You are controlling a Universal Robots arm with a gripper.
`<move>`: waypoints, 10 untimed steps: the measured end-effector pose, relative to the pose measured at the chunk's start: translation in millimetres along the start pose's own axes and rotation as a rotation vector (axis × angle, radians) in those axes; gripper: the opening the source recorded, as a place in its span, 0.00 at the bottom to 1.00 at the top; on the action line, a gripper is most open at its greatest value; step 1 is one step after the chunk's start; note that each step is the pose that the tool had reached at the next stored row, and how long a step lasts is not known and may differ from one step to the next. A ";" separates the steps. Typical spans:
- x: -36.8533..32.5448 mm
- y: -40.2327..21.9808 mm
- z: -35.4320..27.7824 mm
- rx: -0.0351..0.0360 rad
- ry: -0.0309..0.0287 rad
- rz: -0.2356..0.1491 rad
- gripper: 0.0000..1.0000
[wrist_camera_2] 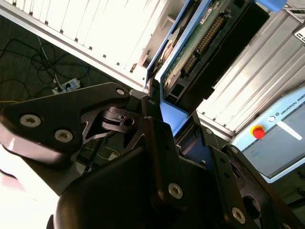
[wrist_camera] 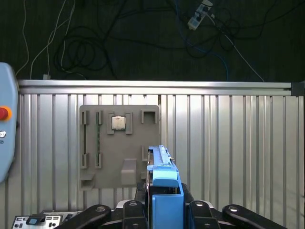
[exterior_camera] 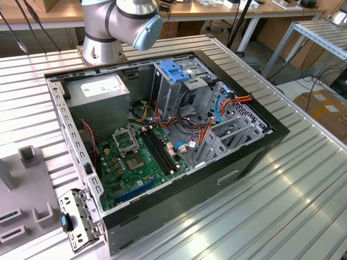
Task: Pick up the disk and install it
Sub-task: 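Pick up the disk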
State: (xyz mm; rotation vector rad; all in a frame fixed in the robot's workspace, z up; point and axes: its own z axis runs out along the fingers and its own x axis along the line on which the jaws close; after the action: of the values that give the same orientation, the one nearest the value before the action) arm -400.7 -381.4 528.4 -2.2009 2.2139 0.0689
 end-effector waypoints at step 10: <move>0.0 -8.4 -0.1 0.0001 0.0000 0.000 0.37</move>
State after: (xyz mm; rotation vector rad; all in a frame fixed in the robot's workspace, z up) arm -392.3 -381.4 528.3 -2.2009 2.2138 0.0689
